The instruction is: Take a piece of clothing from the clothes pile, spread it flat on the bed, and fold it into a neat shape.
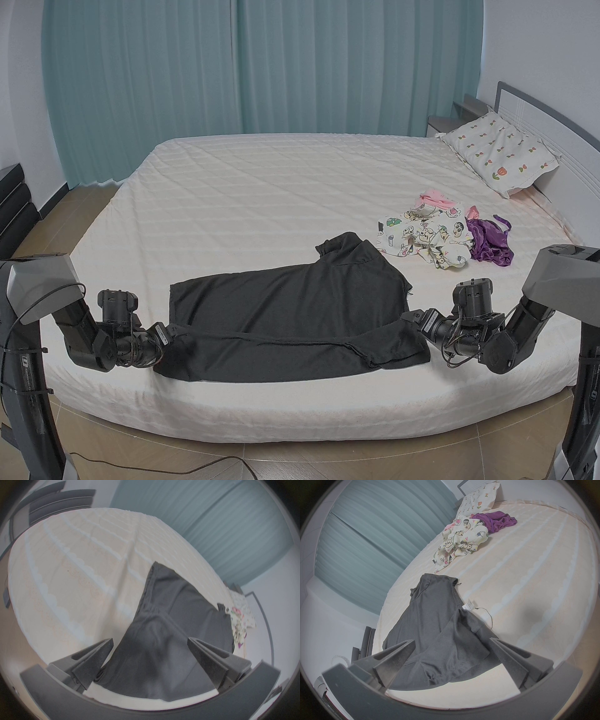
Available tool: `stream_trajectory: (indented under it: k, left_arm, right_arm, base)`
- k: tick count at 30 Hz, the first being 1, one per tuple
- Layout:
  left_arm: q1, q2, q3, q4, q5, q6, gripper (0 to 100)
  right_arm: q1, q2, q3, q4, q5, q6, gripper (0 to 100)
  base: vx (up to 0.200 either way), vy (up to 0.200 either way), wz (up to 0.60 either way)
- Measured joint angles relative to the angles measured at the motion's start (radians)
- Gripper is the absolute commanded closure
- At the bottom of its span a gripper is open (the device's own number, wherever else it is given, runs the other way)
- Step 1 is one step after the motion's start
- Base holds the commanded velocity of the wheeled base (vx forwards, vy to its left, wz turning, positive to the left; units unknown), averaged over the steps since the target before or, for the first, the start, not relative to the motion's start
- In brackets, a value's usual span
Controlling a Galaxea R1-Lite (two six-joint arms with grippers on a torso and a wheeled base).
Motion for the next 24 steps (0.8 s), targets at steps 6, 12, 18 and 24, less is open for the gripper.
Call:
stream_trajectory:
  k: [6, 12, 18, 24]
  left_arm:
    - [0.013, -0.013, 0.046, -0.002, -0.020, 0.040, 0]
    - [0.014, -0.014, 0.063, -0.011, -0.011, 0.091, 100]
    - [0.017, -0.017, 0.095, -0.002, 0.019, 0.114, 100]
    - [0.019, -0.022, 0.124, 0.001, 0.084, 0.191, 100]
  right_arm:
    - [0.010, -0.010, 0.011, 0.000, 0.007, -0.001, 0]
    - [0.010, -0.012, 0.013, -0.001, 0.009, -0.001, 0]
    - [0.010, -0.011, 0.014, 0.000, 0.009, -0.001, 0]
    - [0.010, -0.011, 0.014, 0.001, 0.009, -0.001, 0]
  base:
    - [0.000, 0.000, 0.00]
    - [0.000, 0.000, 0.00]
    - [0.000, 0.000, 0.00]
    - [0.000, 0.000, 0.00]
